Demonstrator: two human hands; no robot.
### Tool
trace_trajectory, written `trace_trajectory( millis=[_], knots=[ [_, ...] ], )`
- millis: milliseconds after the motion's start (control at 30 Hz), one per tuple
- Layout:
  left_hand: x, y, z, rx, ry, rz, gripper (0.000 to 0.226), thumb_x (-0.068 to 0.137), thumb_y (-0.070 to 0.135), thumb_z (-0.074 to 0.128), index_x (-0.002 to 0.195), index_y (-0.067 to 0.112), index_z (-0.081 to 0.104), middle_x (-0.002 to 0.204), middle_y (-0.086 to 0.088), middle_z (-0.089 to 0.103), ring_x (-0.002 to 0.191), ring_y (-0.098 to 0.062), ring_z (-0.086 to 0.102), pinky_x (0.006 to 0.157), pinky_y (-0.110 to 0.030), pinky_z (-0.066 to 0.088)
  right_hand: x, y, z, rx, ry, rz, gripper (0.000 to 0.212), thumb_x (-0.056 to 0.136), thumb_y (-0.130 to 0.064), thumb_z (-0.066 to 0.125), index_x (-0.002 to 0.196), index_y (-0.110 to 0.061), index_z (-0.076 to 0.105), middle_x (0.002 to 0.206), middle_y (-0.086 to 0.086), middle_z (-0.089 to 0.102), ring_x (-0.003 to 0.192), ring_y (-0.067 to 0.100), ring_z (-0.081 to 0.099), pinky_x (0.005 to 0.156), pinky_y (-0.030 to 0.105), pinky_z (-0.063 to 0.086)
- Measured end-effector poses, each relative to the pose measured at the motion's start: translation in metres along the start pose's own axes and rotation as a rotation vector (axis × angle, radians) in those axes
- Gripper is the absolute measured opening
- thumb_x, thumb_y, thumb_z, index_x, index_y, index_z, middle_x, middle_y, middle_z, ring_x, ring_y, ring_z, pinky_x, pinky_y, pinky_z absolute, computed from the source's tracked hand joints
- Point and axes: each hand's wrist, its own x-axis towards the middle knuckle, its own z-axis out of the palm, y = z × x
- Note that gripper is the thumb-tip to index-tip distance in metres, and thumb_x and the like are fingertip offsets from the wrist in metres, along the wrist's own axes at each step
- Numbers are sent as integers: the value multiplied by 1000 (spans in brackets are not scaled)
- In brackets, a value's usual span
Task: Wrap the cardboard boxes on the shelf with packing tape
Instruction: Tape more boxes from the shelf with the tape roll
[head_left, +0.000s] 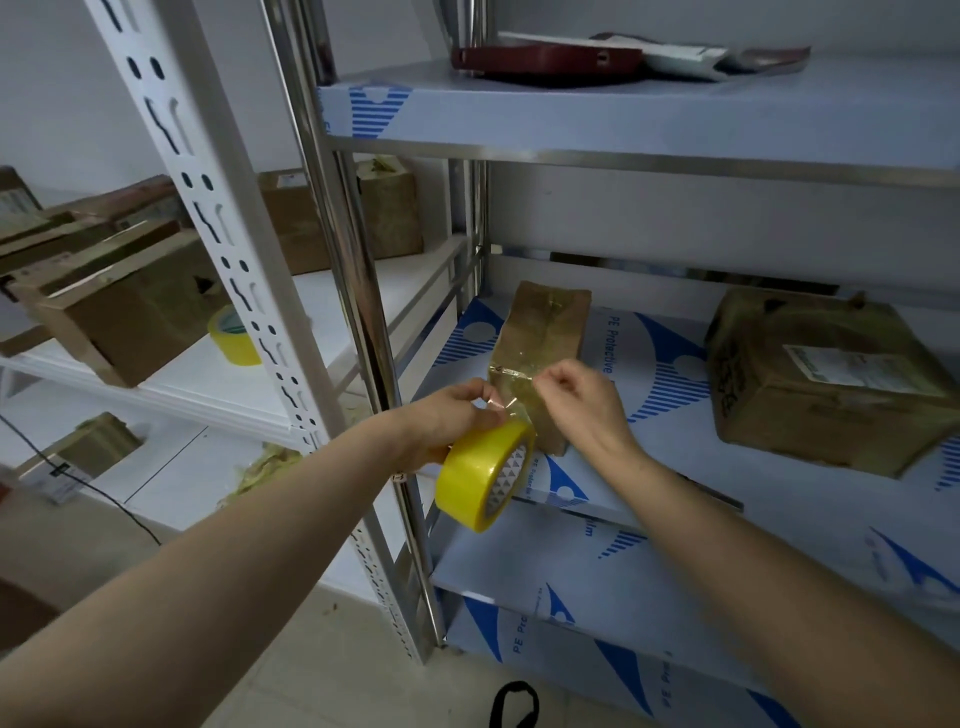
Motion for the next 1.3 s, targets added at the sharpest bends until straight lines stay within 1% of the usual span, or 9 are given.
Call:
trace_trajectory(
  millis=[100, 233, 467, 567, 767, 933, 1067, 1167, 1300],
  knots=[
    [-4, 1, 1, 21, -46, 42, 11, 95, 20, 57, 104, 24, 52, 109, -12, 62, 98, -31, 63, 86, -42, 53, -10, -3, 5, 155, -186, 172, 20, 89, -25, 55, 79, -13, 67, 77, 0, 59, 76, 15, 55, 69, 27, 41],
    [-6, 1, 3, 54, -35, 52, 15, 94, 21, 58, 107, 22, 52, 105, -8, 63, 95, -27, 63, 87, -42, 52, -16, -6, 1, 338, -177, 187, 8, 85, -17, 68, 78, -13, 69, 71, -4, 61, 73, 10, 57, 63, 21, 46],
    [-4, -4, 16, 86, -19, -29, 32, 92, 30, 61, 118, 20, 45, 109, -12, 64, 102, -29, 64, 91, -44, 52, -28, -5, 2, -607, -32, -193, 28, 100, -32, 44, 115, -17, 62, 123, -1, 54, 104, 22, 57, 83, 32, 45],
    [-8, -1, 15, 92, -71, -34, 31, 94, 28, 59, 121, 16, 50, 118, -17, 63, 107, -32, 63, 93, -45, 51, -32, 1, 2, -495, 0, -263, 29, 99, -31, 48, 114, -15, 65, 121, 0, 52, 102, 22, 57, 84, 35, 47],
    [-2, 4, 20, 278, 130, 50, 14, 89, 34, 64, 83, 24, 56, 98, -8, 60, 92, -21, 60, 78, -34, 51, -28, 14, 3, -159, 89, -214, 17, 89, -23, 66, 98, -11, 75, 99, 3, 63, 87, 25, 64, 79, 45, 54],
    [-2, 11, 24, 233, 240, 178, 26, 89, 15, 65, 66, 16, 52, 69, -1, 54, 68, -14, 52, 66, -25, 46, -30, 12, 5, 180, 117, -62, 25, 78, -54, 62, 79, -31, 73, 94, -3, 66, 83, 18, 68, 78, 47, 56],
    [-3, 23, 15, 50, 357, 163, 10, 91, 17, 62, 85, 9, 60, 82, -9, 60, 75, -23, 58, 73, -36, 53, -43, 10, 4, 612, 178, 21, 41, 82, -47, 67, 113, -27, 49, 109, -4, 56, 95, 16, 65, 72, 24, 56],
    [-5, 32, 8, -300, 405, 66, 27, 90, 16, 65, 110, 0, 54, 100, -18, 62, 90, -32, 63, 83, -48, 55, -55, 19, 8, 368, -130, -38, 59, 61, -65, 70, 103, -24, 60, 109, -2, 60, 99, 11, 61, 74, 20, 50],
    [-2, 46, 9, -451, 414, 2, 26, 89, 15, 65, 109, 3, 52, 93, -14, 61, 71, -23, 58, 57, -34, 50, -50, 21, 4, 121, -246, -196, 35, 70, -56, 75, 91, -29, 69, 118, -10, 56, 112, 11, 55, 91, 27, 47]
  ],
)
